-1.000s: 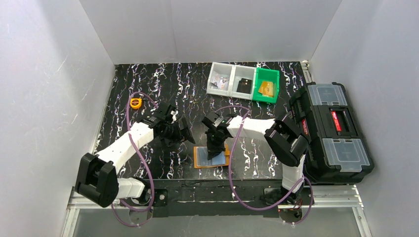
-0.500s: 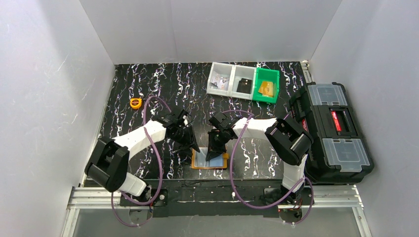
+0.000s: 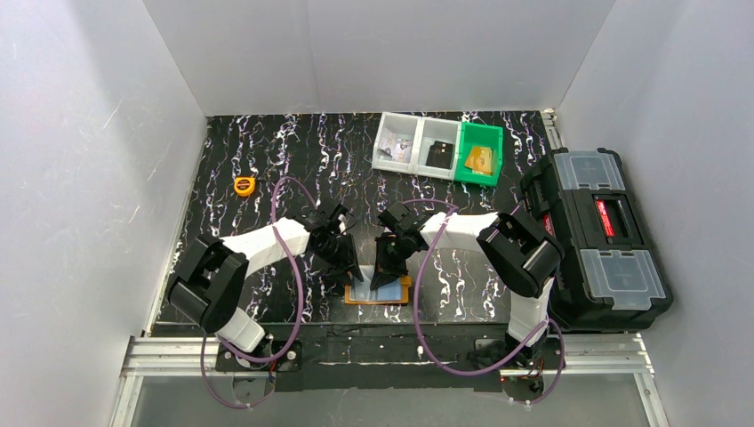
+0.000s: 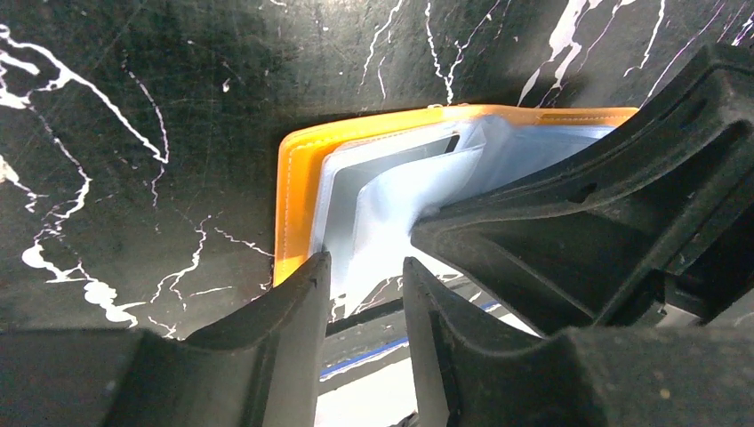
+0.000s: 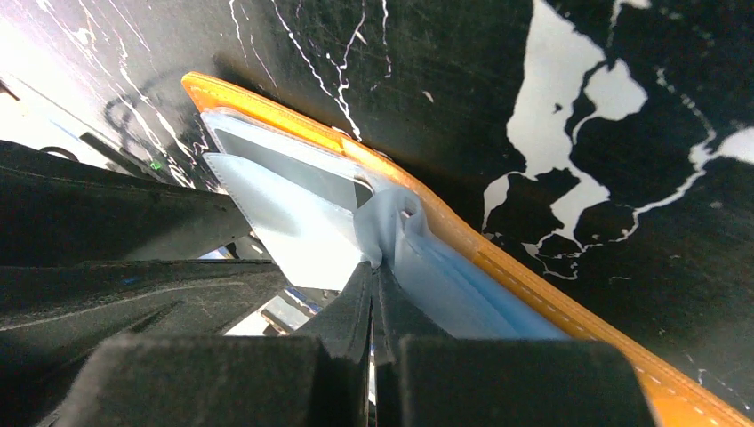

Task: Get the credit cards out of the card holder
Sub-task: Remove the credit card from the card holder.

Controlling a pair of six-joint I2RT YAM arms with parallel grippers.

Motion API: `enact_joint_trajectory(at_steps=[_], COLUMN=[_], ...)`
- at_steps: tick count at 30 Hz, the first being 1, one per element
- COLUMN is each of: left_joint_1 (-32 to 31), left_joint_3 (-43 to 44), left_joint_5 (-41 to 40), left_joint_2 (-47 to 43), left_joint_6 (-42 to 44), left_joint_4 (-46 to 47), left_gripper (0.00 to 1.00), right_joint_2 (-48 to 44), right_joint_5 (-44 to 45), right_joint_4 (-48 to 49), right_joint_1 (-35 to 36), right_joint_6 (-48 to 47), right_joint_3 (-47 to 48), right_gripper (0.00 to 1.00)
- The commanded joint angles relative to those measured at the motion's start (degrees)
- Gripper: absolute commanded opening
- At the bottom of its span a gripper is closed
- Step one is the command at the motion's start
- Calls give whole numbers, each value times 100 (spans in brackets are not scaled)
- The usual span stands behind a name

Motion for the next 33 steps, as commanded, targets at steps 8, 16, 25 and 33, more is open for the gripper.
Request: enact_joint_trajectory(at_steps=[8,16,25,33], left_joint_1=[-132,-151,-150,-151], left_joint_3=[-99,-104,-61,180], left_joint_5=[90,-89,-323,-340], left_joint_2=[204,85,-252,-308], left_joint_6=[-33,-128,-254,-203], left_joint_4=[202,131,-105,-329], left_gripper=[28,1,0,0], right_joint_2=[326,134,-453,-990], right_joint_5=[730,794,1099,1499], right_joint_4=[-298,-423,-1226,-1847], right_joint_1=[76,67,62,-33], right_joint_6=[-111,-165,-548,-694], right_joint_3=[-301,-248,652,1044], right_gripper=[1,3,26,36])
